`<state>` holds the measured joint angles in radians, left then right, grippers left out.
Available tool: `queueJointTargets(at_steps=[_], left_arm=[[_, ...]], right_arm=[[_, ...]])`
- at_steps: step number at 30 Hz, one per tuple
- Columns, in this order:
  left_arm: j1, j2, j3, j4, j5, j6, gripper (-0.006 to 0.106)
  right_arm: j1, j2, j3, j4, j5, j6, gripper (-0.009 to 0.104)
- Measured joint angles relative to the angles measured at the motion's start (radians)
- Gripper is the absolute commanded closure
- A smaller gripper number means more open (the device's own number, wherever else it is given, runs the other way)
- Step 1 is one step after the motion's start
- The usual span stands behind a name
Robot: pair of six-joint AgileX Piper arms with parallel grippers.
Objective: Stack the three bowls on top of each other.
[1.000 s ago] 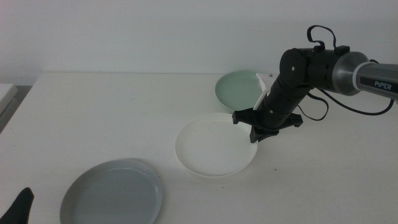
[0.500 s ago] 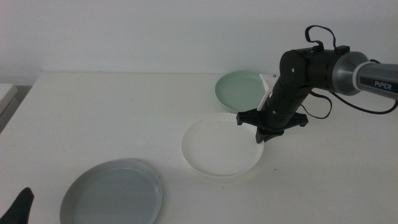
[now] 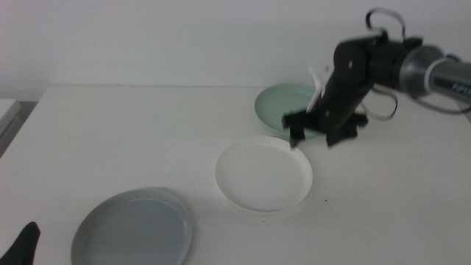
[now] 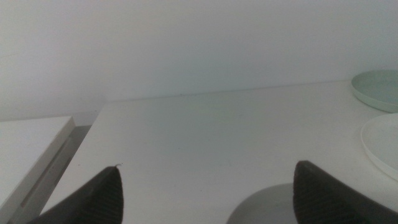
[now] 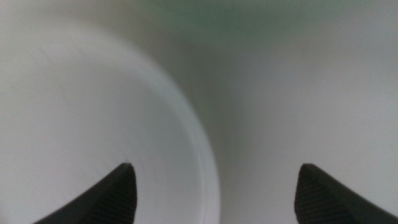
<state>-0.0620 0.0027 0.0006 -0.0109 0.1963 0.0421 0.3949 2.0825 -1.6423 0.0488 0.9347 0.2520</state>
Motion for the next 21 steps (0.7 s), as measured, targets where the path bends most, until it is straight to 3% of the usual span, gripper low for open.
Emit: queueJointTargets(at_steps=[7, 15, 21], left_arm=[[0.000, 0.000, 0.000, 0.000, 0.000, 0.000, 0.007], [0.000, 0.000, 0.000, 0.000, 0.000, 0.000, 0.007], [0.000, 0.000, 0.000, 0.000, 0.000, 0.000, 0.007]], right_arm=[[-0.086, 0.050, -0.320, -0.082, 0.041, 0.004, 0.025], [-0.186, 0.364, -0.709, -0.080, 0.148, 0.001, 0.026], [-0.186, 0.506, -0.819, -0.089, 0.162, -0.005, 0.034]])
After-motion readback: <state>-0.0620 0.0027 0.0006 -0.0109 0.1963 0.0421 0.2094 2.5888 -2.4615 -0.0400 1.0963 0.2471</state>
